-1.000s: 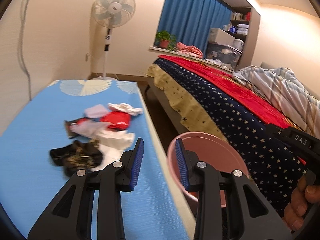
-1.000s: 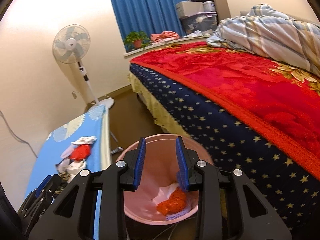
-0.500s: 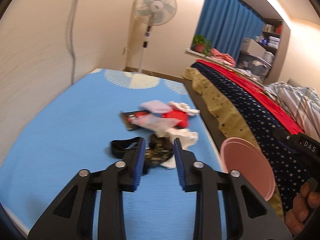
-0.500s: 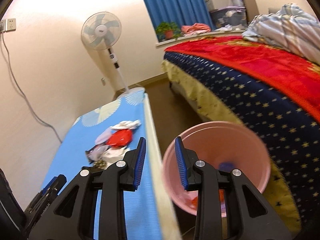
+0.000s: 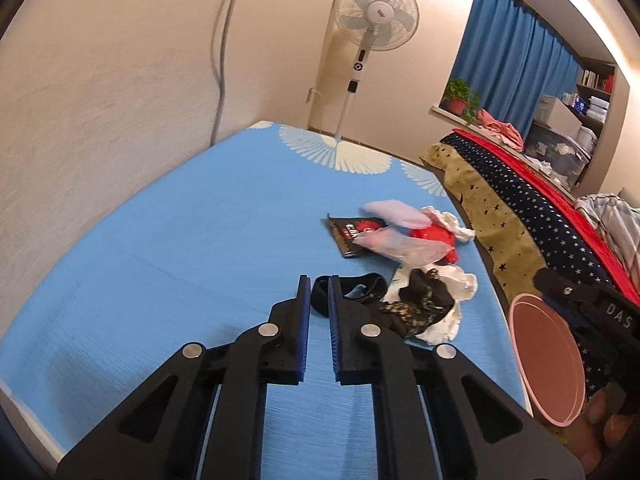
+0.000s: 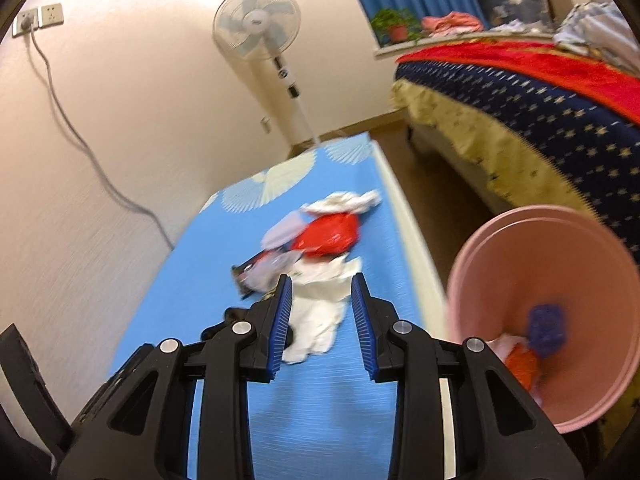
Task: Collect trash
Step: 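Move both tools back to the black cloth items on the table, then grasp the black strap item with the left tool while the right tool grasps the black floral cloth, then lift both black items and carry them over the pink bin, then open both tools to drop the black items into the pink bin, then move both tools back to the clear bag and white tissue on the table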
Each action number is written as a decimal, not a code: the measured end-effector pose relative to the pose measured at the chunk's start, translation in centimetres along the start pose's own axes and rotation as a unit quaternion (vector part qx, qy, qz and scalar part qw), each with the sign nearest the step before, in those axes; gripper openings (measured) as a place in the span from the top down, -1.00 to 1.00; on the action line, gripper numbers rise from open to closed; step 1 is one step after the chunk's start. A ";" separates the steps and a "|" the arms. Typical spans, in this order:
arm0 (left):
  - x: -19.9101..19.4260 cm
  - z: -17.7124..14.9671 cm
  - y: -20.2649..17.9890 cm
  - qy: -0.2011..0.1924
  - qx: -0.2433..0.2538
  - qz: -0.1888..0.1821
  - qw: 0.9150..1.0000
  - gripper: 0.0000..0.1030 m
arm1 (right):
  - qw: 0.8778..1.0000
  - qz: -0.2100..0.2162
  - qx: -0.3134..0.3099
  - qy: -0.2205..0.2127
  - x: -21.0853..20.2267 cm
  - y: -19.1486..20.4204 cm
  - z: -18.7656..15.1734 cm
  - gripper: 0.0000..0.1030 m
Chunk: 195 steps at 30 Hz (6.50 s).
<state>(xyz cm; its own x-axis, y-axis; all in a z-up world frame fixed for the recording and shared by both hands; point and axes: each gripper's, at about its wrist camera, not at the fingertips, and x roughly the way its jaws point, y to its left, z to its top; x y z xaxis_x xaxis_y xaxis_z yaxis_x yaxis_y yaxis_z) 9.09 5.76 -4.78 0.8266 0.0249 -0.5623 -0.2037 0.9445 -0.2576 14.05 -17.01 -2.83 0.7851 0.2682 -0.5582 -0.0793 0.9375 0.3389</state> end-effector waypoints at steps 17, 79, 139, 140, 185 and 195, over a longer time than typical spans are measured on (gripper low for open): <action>4.3 0.4 0.8 0.046 -0.021 -0.032 0.998 0.82 | 0.995 0.053 0.025 0.084 7.1 1.1 -2.0 0.14; -5.2 1.6 -2.4 0.011 0.030 -0.065 0.997 0.97 | 0.997 0.000 -0.063 -0.039 -9.8 1.1 0.1 0.91; -1.4 -3.6 -19.5 0.035 0.147 -0.187 0.971 0.97 | 0.963 -0.254 -0.043 -0.076 -13.3 -11.8 3.8 0.91; -1.2 -3.7 -19.7 0.036 0.148 -0.188 0.970 0.97 | 0.963 -0.256 -0.041 -0.075 -13.2 -12.1 3.8 0.91; -1.4 -1.0 -10.6 0.030 0.078 -0.144 0.986 0.57 | 0.982 -0.169 -0.010 -0.083 -11.8 -8.9 2.9 0.26; 0.0 0.2 -6.0 0.021 0.041 -0.099 0.994 0.69 | 0.993 -0.104 -0.004 -0.061 -6.9 -6.0 2.4 0.37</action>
<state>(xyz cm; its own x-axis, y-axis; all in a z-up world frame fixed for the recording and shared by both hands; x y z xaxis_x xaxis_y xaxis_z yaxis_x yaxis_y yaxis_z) 10.42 0.13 -3.09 0.8237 -0.1759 -0.5390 0.0058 0.9532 -0.3022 10.56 -25.05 0.82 0.8538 0.0403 -0.5191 0.0877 0.9716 0.2197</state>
